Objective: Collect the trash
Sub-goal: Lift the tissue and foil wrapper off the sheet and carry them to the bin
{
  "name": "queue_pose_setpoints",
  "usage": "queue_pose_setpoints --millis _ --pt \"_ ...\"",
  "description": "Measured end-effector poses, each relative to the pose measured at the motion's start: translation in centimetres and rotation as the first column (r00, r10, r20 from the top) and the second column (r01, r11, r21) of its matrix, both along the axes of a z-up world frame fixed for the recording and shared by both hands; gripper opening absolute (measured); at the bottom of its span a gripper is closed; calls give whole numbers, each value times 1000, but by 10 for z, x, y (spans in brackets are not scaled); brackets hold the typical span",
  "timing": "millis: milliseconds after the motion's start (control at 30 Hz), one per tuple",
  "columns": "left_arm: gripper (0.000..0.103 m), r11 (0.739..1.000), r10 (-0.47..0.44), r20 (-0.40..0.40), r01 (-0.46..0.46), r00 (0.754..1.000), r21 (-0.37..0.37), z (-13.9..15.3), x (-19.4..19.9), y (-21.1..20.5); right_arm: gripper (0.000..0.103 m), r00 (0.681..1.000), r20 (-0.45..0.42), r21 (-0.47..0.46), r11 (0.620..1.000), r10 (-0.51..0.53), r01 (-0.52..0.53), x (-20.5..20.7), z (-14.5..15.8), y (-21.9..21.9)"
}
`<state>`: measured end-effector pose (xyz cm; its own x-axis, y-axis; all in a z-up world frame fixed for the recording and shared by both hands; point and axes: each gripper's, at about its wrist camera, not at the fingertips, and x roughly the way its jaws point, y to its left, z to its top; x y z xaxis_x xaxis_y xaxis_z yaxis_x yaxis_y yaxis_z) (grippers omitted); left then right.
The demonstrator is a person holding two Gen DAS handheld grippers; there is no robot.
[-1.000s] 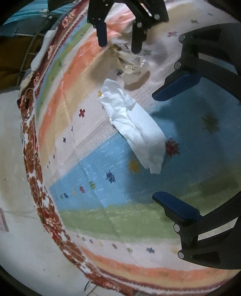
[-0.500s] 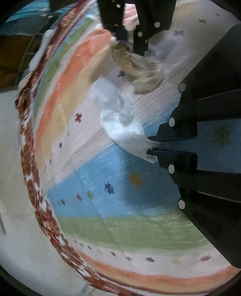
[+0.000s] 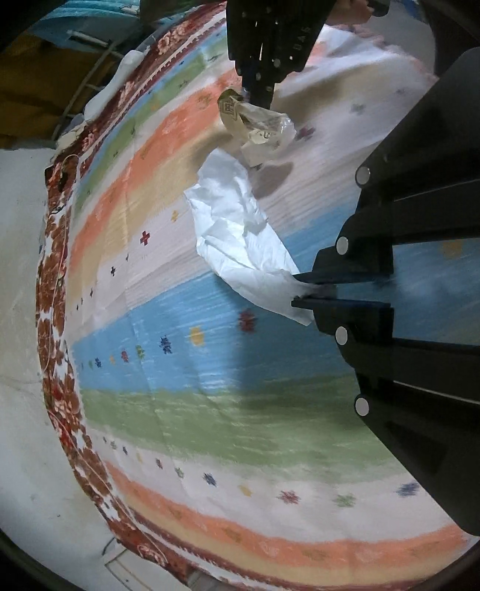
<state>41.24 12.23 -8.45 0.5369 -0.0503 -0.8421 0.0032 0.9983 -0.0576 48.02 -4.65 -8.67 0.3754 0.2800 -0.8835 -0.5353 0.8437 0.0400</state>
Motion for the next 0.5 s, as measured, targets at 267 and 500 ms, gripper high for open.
queue_pose_setpoints --millis 267,500 --pt "6 986 167 -62 -168 984 -18 15 -47 -10 10 1000 -5 53 998 -16 16 -33 28 -12" --pt "6 984 180 -67 -180 981 0 42 -72 -29 10 999 10 34 999 -40 40 -66 51 -9"
